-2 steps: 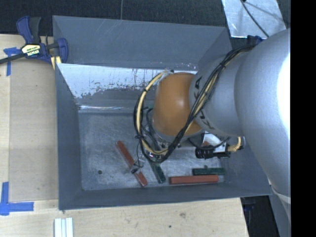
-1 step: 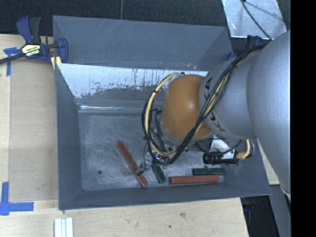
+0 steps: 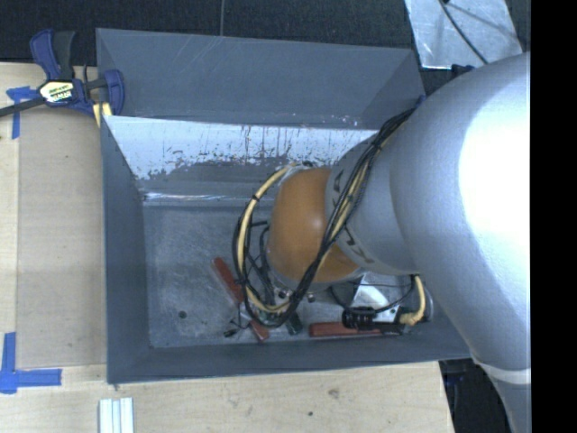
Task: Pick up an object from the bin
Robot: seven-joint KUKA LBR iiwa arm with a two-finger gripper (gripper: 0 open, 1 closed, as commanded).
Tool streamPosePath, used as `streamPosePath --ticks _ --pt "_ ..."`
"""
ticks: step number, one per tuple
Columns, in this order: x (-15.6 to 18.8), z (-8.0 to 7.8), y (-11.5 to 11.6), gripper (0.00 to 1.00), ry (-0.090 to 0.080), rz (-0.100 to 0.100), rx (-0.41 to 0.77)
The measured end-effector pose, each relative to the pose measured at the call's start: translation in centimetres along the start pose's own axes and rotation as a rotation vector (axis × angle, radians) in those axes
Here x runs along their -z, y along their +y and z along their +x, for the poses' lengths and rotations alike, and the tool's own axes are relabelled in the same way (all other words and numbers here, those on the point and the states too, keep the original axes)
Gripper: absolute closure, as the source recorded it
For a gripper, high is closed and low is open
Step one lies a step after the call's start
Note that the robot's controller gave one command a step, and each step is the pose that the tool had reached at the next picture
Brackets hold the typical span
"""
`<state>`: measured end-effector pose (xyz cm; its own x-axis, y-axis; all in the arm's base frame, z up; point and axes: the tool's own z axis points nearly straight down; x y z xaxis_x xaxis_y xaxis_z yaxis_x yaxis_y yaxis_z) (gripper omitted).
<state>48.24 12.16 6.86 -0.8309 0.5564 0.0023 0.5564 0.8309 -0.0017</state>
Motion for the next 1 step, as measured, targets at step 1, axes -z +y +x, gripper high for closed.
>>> streamPosePath --ticks 1 --pt "0.02 -0.07 -0.03 0.00 -0.001 -0.001 -0.001"
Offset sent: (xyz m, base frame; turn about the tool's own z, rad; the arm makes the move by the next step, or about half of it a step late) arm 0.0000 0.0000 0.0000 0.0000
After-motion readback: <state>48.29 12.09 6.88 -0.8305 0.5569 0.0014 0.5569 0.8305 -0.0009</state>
